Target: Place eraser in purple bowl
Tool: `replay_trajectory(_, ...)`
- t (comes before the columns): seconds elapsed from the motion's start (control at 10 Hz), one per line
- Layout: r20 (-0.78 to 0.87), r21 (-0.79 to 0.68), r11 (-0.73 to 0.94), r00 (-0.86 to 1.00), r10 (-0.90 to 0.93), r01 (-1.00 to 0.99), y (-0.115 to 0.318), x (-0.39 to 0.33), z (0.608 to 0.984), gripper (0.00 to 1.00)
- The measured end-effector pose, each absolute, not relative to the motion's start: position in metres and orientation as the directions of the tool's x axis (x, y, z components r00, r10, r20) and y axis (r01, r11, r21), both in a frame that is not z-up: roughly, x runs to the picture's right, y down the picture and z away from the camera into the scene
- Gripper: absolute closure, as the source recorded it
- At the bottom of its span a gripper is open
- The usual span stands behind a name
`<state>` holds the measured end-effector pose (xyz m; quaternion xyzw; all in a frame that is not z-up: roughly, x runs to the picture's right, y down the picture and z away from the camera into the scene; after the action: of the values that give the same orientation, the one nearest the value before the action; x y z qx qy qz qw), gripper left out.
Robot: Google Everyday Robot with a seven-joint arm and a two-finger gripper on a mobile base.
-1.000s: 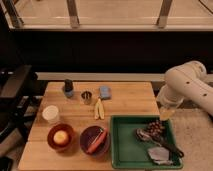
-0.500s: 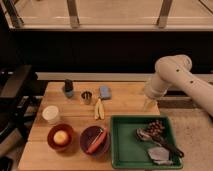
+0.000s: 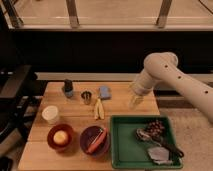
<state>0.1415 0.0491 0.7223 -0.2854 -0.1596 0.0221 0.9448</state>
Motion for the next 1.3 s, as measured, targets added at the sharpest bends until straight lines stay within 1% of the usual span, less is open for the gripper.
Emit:
replay_trajectory(0.6, 0.274, -0.535, 0.844, 0.954, 0.122, 0.045, 0.042, 0.142, 0.721, 0.35)
replay_trajectory(1.0, 0.385, -0.514, 0.852, 0.914, 0.128, 0.097, 0.024, 0.086, 0.73, 0.35)
replay_trajectory(1.3, 0.432, -0.48, 0.872, 0.891, 0.137, 0.098, 0.006, 0.026, 0.754, 0.35)
